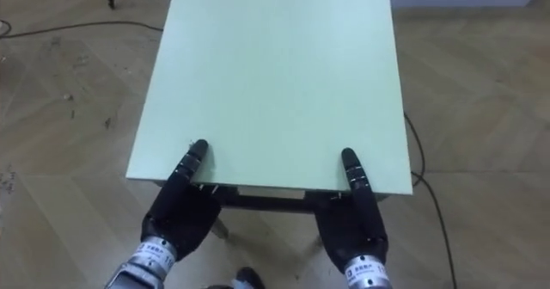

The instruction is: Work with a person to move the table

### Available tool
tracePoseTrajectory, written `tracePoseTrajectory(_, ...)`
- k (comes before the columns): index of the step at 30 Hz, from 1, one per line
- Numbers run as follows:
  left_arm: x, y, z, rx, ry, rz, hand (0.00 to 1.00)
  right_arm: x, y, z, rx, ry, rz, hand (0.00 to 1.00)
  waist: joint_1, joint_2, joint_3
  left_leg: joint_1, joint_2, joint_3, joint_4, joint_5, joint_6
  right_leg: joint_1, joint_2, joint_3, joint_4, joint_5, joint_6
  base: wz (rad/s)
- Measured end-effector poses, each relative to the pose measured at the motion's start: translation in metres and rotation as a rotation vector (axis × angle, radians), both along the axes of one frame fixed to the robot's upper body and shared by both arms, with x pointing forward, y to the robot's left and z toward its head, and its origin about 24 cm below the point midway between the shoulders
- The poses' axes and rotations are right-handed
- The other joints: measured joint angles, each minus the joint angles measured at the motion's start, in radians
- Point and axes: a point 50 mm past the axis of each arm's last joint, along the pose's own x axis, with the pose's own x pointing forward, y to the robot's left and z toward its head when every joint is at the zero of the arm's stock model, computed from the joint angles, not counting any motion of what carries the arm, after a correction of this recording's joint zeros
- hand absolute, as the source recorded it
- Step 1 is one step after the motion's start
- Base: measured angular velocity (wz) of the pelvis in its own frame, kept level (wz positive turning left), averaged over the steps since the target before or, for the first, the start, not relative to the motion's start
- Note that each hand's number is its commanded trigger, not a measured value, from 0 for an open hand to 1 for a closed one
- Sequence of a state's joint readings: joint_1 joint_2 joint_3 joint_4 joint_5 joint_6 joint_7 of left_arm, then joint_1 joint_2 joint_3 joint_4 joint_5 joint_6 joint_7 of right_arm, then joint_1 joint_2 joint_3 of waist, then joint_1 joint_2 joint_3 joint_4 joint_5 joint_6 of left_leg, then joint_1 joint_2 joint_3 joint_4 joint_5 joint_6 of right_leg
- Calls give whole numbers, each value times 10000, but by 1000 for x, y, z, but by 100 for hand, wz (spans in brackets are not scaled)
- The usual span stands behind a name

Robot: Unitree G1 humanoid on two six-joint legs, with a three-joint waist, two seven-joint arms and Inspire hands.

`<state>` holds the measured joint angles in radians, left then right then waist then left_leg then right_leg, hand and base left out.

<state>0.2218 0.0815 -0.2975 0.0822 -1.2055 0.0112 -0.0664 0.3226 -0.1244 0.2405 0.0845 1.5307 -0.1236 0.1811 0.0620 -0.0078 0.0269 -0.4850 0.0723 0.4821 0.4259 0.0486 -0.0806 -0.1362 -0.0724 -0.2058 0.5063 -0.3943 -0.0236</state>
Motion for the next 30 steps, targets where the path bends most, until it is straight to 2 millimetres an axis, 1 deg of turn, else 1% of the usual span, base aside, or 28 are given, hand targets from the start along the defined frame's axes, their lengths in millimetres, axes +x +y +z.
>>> tracePoseTrajectory(1,-3,4,-2,55,92,99,100,0,3,-4,40,170,122,100,359,2,36,-86,513,-496,1430,-759,516,9,10,-478,-112,270,-81,-94)
tracePoseTrajectory(2,-8,9,-6,96,208,237,100,-1,7,-7,79,324,293,100,467,73,39,-88,1001,-1159,2918,-1569,714,126,147,-857,-259,491,-161,-85)
tracePoseTrajectory(3,-10,11,-7,106,232,290,100,-2,10,-8,140,363,318,100,469,32,64,-98,1134,-1588,3637,-1903,732,163,173,-1086,-299,560,-203,-49)
tracePoseTrajectory(4,-12,14,-8,149,191,376,100,-2,13,-9,107,365,408,100,438,75,37,-52,1399,-2439,4853,-2464,692,119,206,-1530,-302,695,-264,-23)
tracePoseTrajectory(5,-12,15,-8,218,111,389,100,-2,14,-8,122,314,437,100,430,32,42,200,1661,-3097,5493,-2793,577,-17,200,-1829,-295,810,-302,-16)
tracePoseTrajectory(6,-11,15,-7,226,51,387,100,-1,15,-8,172,263,413,100,388,20,46,421,1796,-3399,5561,-2912,503,-110,201,-1899,-289,878,-316,5)
tracePoseTrajectory(7,-11,14,-7,224,-5,391,100,-1,16,-7,203,218,376,100,225,11,52,1008,2105,-3817,5330,-3235,352,-292,147,-2006,-214,942,-285,18)
tracePoseTrajectory(8,-11,13,-7,176,4,361,100,0,15,-7,159,191,322,100,27,25,45,1663,2354,-4072,4901,-3411,88,-496,-28,-2096,52,932,-252,14)
tracePoseTrajectory(9,-11,12,-7,147,11,385,100,0,14,-7,90,165,326,100,-32,48,45,1940,2402,-4146,4625,-3443,10,-624,-125,-2095,257,913,-212,0)
tracePoseTrajectory(10,-10,9,-7,129,82,331,100,1,11,-7,-35,171,287,100,-70,154,114,2288,2062,-4160,3811,-3595,-215,-858,-250,-1989,697,971,-177,0)
tracePoseTrajectory(11,-11,9,-7,148,148,267,100,-2,11,-8,-19,243,266,100,-178,114,79,2564,1648,-4350,2915,-3559,-248,-1092,-132,-1560,683,1201,-433,17)
tracePoseTrajectory(12,-11,10,-7,179,130,240,100,-3,11,-9,-2,220,249,100,-323,146,46,2667,1506,-4566,2378,-3531,-293,-1067,102,-1382,302,1330,-519,49)
tracePoseTrajectory(13,-9,11,-4,242,-37,185,100,-3,10,-7,5,-6,204,100,-527,83,-93,2837,1239,-4779,1093,-3368,-587,-1069,215,-1368,-599,1547,-487,47)
tracePoseTrajectory(14,-9,10,-1,184,-133,178,100,-1,8,-4,-52,-208,192,100,-561,184,-77,2949,1205,-4779,550,-3298,-681,-1101,137,-1497,-857,1746,-305,46)
tracePoseTrajectory(15,-7,6,1,29,-225,127,100,2,3,1,-260,-433,181,100,-631,413,16,3110,1189,-4400,-72,-3219,-583,-1190,-75,-1801,-855,1875,-299,21)
tracePoseTrajectory(16,-7,2,-1,-74,-72,133,100,3,1,1,-317,-372,220,100,-655,573,108,3405,1187,-3481,-190,-3242,-490,-1447,-469,-2129,220,1875,-300,37)
tracePoseTrajectory(17,-8,1,-4,-74,82,110,100,2,0,-1,-358,-131,221,100,-941,604,137,3635,1103,-2843,-114,-3287,-381,-1846,-1095,-2378,1892,1912,-321,40)
tracePoseTrajectory(18,-8,1,-4,-78,154,122,100,2,0,-1,-358,-29,209,100,-1097,618,170,3746,1077,-2621,-24,-3359,-299,-2154,-1378,-2234,2787,2083,-301,49)
tracePoseTrajectory(19,-8,1,-5,-114,200,164,100,2,0,-1,-404,7,200,100,-1290,811,267,3643,1216,-2661,379,-3797,-201,-2928,-1239,-1298,3233,2150,120,19)
tracePoseTrajectory(20,-4,7,1,-89,-118,230,100,7,4,3,-378,-274,321,100,-1238,558,161,2795,1070,-2498,1690,-4196,11,-3273,-1136,-506,1259,1985,-242,-13)
tracePoseTrajectory(21,0,3,3,-254,-265,253,100,13,2,8,-479,-529,334,100,-1101,840,259,2346,1224,-2487,2659,-4516,-42,-3526,-1281,-888,1464,2162,-122,-78)
tracePoseTrajectory(22,2,-1,4,-481,-231,335,100,22,-1,13,-747,-810,548,100,-891,1219,258,1864,1162,-2330,3473,-4847,152,-3973,-1467,-1421,1414,2560,-447,-80)
tracePoseTrajectory(23,3,-1,5,-656,-254,382,100,28,0,16,-863,-971,618,100,-920,1190,266,1797,815,-2018,3213,-4914,300,-4248,-1885,-1690,1414,2825,-492,-57)
tracePoseTrajectory(24,4,-1,5,-654,-285,353,100,28,-1,16,-866,-978,589,100,-1010,1120,251,1806,680,-1816,3002,-4931,402,-4305,-2088,-1811,1393,2926,-481,20)
tracePoseTrajectory(25,7,-1,6,-570,-352,316,100,28,-2,16,-790,-944,628,100,-1210,1017,235,1790,565,-1404,2661,-4969,771,-4308,-2387,-2029,1268,3165,-409,40)
tracePoseTrajectory(27,10,-4,4,-451,-313,171,100,24,-3,13,-661,-748,471,100,-1390,929,234,1708,412,-1305,2577,-4754,1117,-4004,-2567,-2175,717,3661,-222,43)
tracePoseTrajectory(29,7,-4,-1,-264,-141,82,100,12,-6,5,-600,-386,254,100,-1452,935,204,1735,219,-1420,2492,-4581,1452,-3464,-2485,-2226,-125,4355,136,34)
tracePoseTrajectory(30,6,-3,-2,-188,-92,60,100,10,-6,4,-571,-306,192,100,-1478,933,201,1749,156,-1449,2478,-4548,1548,-3353,-2492,-2213,-290,4499,273,29)
